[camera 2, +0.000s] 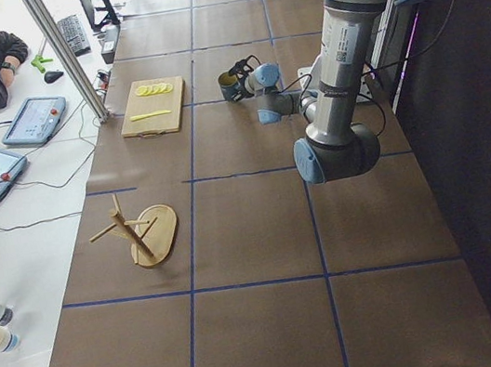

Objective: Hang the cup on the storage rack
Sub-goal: 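Grasp the mug by its handle with the left gripper and lift, then carry the mug with the left gripper toward the wooden mug rack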

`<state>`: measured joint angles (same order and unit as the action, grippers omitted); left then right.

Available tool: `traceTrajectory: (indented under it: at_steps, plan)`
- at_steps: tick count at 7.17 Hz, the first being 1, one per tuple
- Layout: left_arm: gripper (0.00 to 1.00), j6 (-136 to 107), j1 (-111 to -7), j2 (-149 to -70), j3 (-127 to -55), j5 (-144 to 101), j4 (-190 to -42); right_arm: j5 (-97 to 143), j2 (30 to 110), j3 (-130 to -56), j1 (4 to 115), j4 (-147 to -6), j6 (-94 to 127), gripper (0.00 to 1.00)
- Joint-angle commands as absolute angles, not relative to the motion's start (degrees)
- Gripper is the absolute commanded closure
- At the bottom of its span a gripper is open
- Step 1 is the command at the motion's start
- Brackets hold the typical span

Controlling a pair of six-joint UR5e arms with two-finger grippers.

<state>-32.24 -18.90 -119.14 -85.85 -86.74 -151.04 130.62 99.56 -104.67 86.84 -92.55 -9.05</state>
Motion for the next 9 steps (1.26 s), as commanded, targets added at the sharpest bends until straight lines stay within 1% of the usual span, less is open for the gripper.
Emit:
traceTrajectory:
  at_steps: [1, 3, 6, 9]
  plan:
    - [1.00, -39.67, -20.03, -118.74, -88.58, -87.19, -151.00, 130.61, 99.23, -104.59, 86.84, -92.55, -9.05, 0.00]
    - [1.00, -54.83, -22.92, -116.73, -88.95, -87.10, -151.26, 130.52, 99.23, -104.59, 86.84, -92.46, -9.23, 0.00]
    - [1.00, -83.03, -32.75, -115.14, -88.95, -94.64, -152.93, 130.52, 99.14, -104.59, 86.84, -92.46, -9.06, 0.00]
    - [1.00, -106.88, -48.63, -114.17, -88.86, -114.10, -152.84, 130.52, 99.23, -104.41, 86.84, -92.46, -9.14, 0.00]
